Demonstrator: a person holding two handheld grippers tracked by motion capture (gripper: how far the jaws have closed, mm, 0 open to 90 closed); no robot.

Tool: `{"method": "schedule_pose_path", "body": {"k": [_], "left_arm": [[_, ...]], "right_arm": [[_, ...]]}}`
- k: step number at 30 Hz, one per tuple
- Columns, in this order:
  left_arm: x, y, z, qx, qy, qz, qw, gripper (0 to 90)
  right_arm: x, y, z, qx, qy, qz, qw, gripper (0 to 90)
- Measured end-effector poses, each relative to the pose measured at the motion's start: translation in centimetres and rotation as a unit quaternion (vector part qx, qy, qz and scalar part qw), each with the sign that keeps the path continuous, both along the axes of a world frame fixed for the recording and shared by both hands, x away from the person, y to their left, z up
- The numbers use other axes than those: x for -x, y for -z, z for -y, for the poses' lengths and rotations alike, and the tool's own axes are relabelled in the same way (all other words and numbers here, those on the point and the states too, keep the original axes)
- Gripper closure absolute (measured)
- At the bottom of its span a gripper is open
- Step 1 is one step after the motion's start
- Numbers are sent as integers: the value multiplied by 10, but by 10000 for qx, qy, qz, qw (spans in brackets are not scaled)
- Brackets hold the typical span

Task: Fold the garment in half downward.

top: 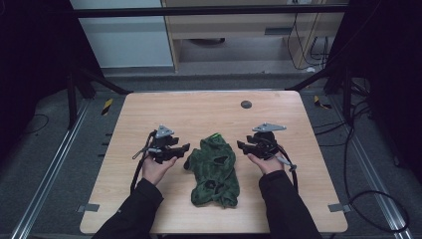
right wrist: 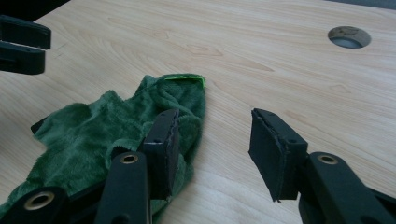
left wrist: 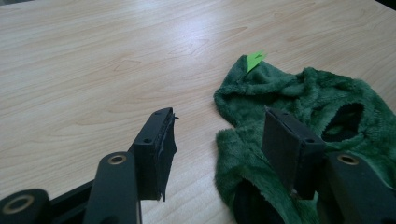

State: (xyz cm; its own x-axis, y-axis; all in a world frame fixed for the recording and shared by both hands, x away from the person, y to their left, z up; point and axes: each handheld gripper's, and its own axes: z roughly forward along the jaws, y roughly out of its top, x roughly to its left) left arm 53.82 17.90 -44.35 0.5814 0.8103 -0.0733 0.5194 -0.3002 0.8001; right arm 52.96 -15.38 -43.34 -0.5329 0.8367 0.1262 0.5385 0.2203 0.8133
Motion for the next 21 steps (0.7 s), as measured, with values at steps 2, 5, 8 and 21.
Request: {"method": "schedule_pose_path", "body": {"k": [2,5,8,21], "left_arm": [[-3,3,3,-49,15,-45,10000,433],[-8,6,6,-107,27,-110,9999,434],[-12,11,8,-109,70,-157,9998,448],[-24,30,21,-369,160,-474,9981,490]], "right_arm": [[-3,2,-4,16,-6,-19,10000,522],[-7,5,-7,4,-5,-43,10000,524],[-11,8,-11,25,-5,-92,10000,528],[-25,27,-26,56,4,-327,9994,552]]}}
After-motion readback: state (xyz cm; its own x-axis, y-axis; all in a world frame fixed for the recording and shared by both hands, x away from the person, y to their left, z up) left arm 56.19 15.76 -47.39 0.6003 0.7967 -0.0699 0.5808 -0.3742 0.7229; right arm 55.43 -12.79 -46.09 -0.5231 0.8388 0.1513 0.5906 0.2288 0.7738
